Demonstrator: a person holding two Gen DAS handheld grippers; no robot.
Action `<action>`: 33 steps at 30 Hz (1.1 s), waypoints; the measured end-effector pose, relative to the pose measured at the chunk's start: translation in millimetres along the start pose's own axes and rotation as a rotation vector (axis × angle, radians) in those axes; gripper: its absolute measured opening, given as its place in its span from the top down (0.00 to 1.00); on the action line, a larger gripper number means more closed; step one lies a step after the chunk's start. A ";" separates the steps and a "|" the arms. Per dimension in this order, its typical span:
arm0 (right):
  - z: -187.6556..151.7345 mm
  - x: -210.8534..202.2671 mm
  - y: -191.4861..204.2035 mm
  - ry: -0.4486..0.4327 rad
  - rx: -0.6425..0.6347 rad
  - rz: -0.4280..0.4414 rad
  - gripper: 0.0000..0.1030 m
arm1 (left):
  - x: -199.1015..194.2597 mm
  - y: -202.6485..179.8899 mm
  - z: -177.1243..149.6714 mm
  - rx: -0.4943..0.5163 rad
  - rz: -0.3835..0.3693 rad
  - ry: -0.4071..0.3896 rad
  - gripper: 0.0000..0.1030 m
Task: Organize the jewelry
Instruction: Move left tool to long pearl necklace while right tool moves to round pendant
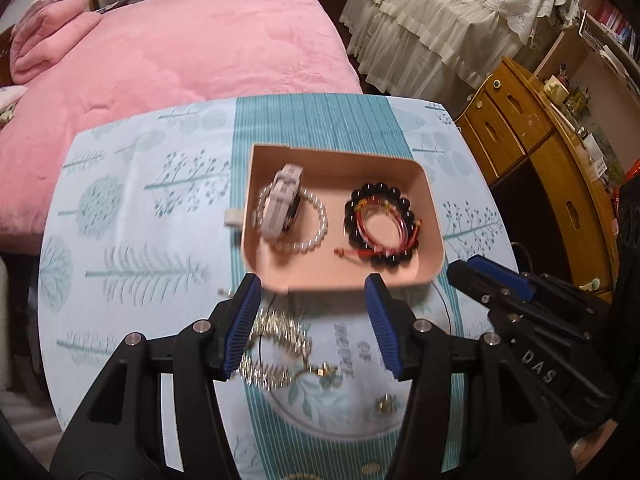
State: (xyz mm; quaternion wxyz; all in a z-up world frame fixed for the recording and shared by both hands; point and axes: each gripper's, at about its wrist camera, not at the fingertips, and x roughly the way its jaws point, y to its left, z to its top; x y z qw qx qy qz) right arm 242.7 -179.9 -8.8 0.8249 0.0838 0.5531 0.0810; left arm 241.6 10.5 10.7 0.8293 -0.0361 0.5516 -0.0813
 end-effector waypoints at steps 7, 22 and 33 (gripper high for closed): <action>-35.1 -29.5 0.9 0.006 -0.041 0.009 0.78 | -29.0 0.5 -44.1 -0.003 0.029 -0.009 0.51; -112.9 -60.6 -0.2 0.072 -0.140 0.032 0.78 | -68.1 40.2 -137.2 -0.131 0.093 0.022 0.51; -168.7 -47.5 22.1 0.173 -0.272 0.077 0.77 | -62.0 71.6 -223.5 -0.201 0.131 0.134 0.51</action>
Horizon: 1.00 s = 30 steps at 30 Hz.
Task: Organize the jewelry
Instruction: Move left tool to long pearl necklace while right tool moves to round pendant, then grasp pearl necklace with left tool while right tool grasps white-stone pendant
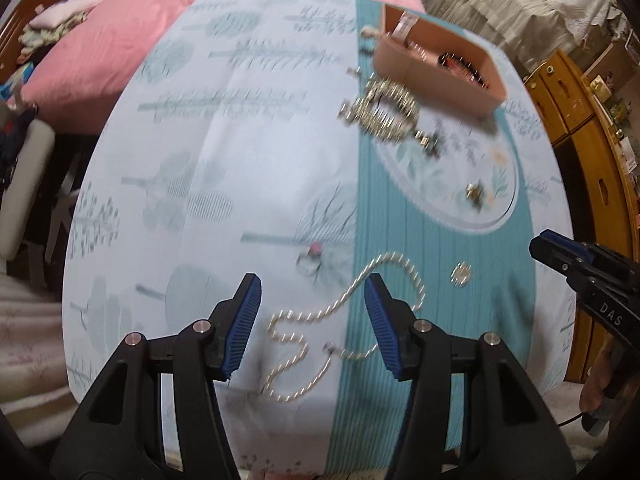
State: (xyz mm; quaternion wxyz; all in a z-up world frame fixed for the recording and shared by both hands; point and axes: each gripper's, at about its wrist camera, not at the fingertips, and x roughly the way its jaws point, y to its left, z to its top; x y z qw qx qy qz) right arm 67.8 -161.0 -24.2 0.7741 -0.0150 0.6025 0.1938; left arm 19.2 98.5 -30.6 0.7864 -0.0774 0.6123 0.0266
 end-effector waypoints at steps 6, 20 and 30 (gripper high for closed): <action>-18.6 16.4 19.6 0.039 -0.063 0.022 0.77 | 10.5 11.4 -23.5 -0.006 0.002 0.034 0.51; -37.8 44.0 44.4 0.086 -0.148 0.022 0.77 | 28.6 21.4 -34.3 0.048 -0.012 0.042 0.53; -38.3 48.5 45.6 0.073 -0.152 0.003 0.77 | 37.6 6.5 -31.3 0.165 0.026 0.028 0.88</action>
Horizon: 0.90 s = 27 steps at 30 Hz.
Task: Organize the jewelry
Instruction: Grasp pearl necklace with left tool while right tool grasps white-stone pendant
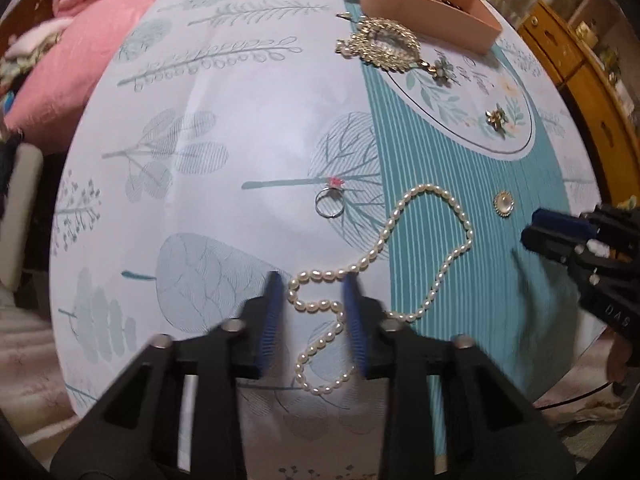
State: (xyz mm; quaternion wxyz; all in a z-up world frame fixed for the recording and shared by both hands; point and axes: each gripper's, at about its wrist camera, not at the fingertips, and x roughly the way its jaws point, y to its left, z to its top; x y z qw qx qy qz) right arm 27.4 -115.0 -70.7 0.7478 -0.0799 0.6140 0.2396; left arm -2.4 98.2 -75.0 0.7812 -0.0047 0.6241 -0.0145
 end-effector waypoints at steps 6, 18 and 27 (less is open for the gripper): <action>1.9 3.8 -4.1 0.002 0.025 0.001 0.77 | -2.1 -10.7 -6.7 -0.011 -0.059 -0.016 0.97; 11.6 13.9 9.3 -0.035 -0.072 -0.041 0.77 | -36.9 -7.1 2.2 -0.125 -0.178 -0.096 0.97; 5.5 17.0 27.3 -0.099 -0.215 -0.139 0.85 | -70.9 -0.8 14.1 -0.172 -0.256 -0.146 0.97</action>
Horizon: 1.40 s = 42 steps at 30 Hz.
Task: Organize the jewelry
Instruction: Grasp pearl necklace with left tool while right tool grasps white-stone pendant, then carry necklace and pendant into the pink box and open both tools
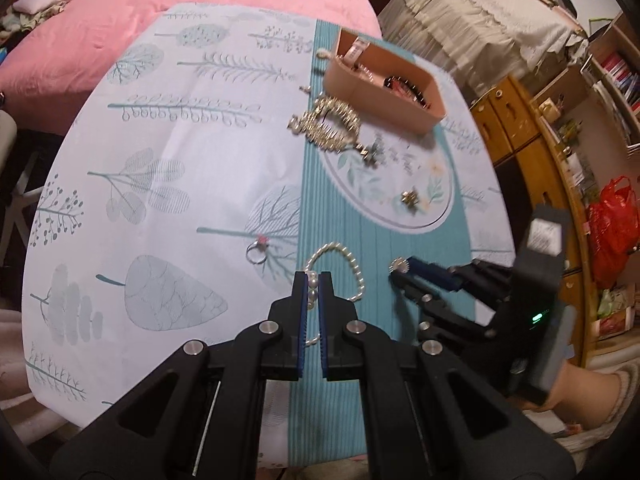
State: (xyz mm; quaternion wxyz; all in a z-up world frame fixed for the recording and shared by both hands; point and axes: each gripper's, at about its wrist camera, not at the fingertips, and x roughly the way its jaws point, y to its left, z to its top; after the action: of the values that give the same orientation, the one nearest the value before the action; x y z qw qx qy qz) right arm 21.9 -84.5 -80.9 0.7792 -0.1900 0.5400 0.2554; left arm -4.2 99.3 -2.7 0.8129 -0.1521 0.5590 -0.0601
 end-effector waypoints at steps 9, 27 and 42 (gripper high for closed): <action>6.0 -21.4 -20.4 -0.041 0.093 0.056 0.85 | -32.5 -28.0 29.4 0.052 -0.019 -0.052 0.97; 87.0 -112.2 -122.7 -0.241 0.382 0.104 0.85 | -110.4 -125.0 182.5 0.226 -0.033 -0.237 0.97; 157.7 -87.2 -196.7 -0.266 0.483 0.066 0.85 | -17.6 -173.2 288.4 0.280 -0.026 -0.212 0.97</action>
State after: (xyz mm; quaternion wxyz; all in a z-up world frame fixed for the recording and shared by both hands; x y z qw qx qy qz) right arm 233.0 -167.9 59.3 0.8572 0.0542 0.4842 0.1669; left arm 269.2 -8.0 162.2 0.8796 -0.0502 0.4545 -0.1314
